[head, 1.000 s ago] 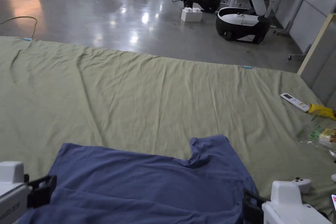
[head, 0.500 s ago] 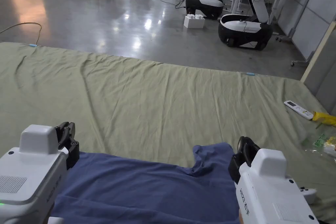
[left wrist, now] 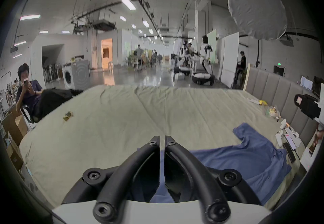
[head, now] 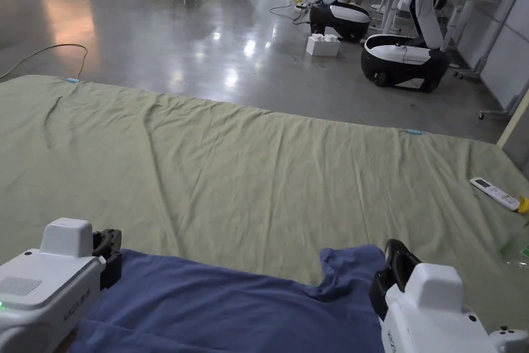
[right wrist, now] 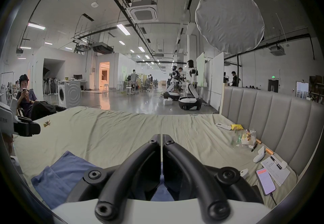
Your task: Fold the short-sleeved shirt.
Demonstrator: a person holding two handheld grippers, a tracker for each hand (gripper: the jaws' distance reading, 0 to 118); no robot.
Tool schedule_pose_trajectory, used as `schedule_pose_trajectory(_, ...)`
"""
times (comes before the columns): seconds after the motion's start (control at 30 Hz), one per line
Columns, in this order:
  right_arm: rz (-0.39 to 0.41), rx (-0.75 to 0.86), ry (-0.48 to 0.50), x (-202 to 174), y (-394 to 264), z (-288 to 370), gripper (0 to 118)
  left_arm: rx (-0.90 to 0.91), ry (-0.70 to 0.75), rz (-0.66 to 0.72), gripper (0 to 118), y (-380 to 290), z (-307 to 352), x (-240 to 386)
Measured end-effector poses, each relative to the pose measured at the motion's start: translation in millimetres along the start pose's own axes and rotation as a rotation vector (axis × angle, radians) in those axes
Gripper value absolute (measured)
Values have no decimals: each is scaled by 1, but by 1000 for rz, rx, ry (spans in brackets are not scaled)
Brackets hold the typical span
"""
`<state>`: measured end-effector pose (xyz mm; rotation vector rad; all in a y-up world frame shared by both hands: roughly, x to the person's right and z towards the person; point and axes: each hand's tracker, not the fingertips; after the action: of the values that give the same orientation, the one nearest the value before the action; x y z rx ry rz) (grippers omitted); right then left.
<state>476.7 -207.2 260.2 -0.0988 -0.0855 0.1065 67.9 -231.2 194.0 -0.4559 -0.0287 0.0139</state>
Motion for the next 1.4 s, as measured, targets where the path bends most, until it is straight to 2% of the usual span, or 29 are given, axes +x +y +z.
schedule_pose_trajectory(0.33, 13, -115, -3, 10, -24, -22, 2, -419, -27, 67, 7, 2, -147, -47)
schedule_pose_trajectory(0.37, 13, -129, -6, 12, -28, -24, 2, -461, -40, 73, 11, 2, -157, -46)
schedule_pose_trajectory(0.43, 22, -151, -8, 15, -34, -28, 2, -528, -43, 71, 31, 2, -177, -44)
schedule_pose_trajectory(0.47, 23, -162, -7, 17, -37, -29, 2, -542, -59, 76, 43, 1, -186, -44)
schedule_pose_trajectory(0.5, 26, -178, -8, 19, -41, -30, 2, -544, -61, 81, 60, 0, -192, -43)
schedule_pose_trajectory(0.53, 31, -192, -13, 21, -45, -31, 2, -549, -56, 85, 67, -1, -198, -41)
schedule_pose_trajectory(0.6, 35, -224, -18, 26, -53, -32, 2, -573, -21, 73, 67, -5, -212, -36)
schedule_pose_trajectory(0.73, 32, -278, -35, 35, -67, -34, 2, -646, 29, -15, 67, -16, -229, -28)
schedule_pose_trajectory(0.83, 19, -312, -44, 41, -75, -35, 2, -596, 30, -46, 65, -13, -220, -16)
schedule_pose_trajectory(0.87, 16, -316, -48, 42, -77, -36, 2, -559, 26, -86, 61, -15, -217, -8)
schedule_pose_trajectory(0.97, -10, -335, -59, 48, -78, -43, 3, -533, -19, -153, 21, -22, -209, 4)
schedule_pose_trajectory(1.0, -24, -347, -69, 51, -78, -48, 3, -538, -21, -170, 11, -24, -208, 11)
schedule_pose_trajectory(1.07, -49, -353, -73, 59, -77, -61, 2, -554, -14, -246, 8, -31, -221, 4)
schedule_pose_trajectory(1.17, -39, -450, -72, 74, -76, -95, 3, -535, -55, -241, 6, -30, -222, -5)
schedule_pose_trajectory(1.2, -66, -495, -50, 81, -78, -108, 7, -509, -66, -210, 6, -28, -220, -10)
schedule_pose_trajectory(1.23, -80, -554, -28, 88, -81, -123, 18, -497, -72, -186, 6, -25, -218, -12)
schedule_pose_trajectory(1.3, -96, -703, 21, 99, -88, -154, 50, -463, -61, -163, 6, -22, -210, -16)
schedule_pose_trajectory(1.33, -103, -708, 7, 102, -96, -164, 59, -452, -65, -158, 6, -21, -207, -18)
schedule_pose_trajectory(1.4, -80, -772, -5, 109, -104, -187, 66, -448, -78, -125, 6, -19, -202, -22)
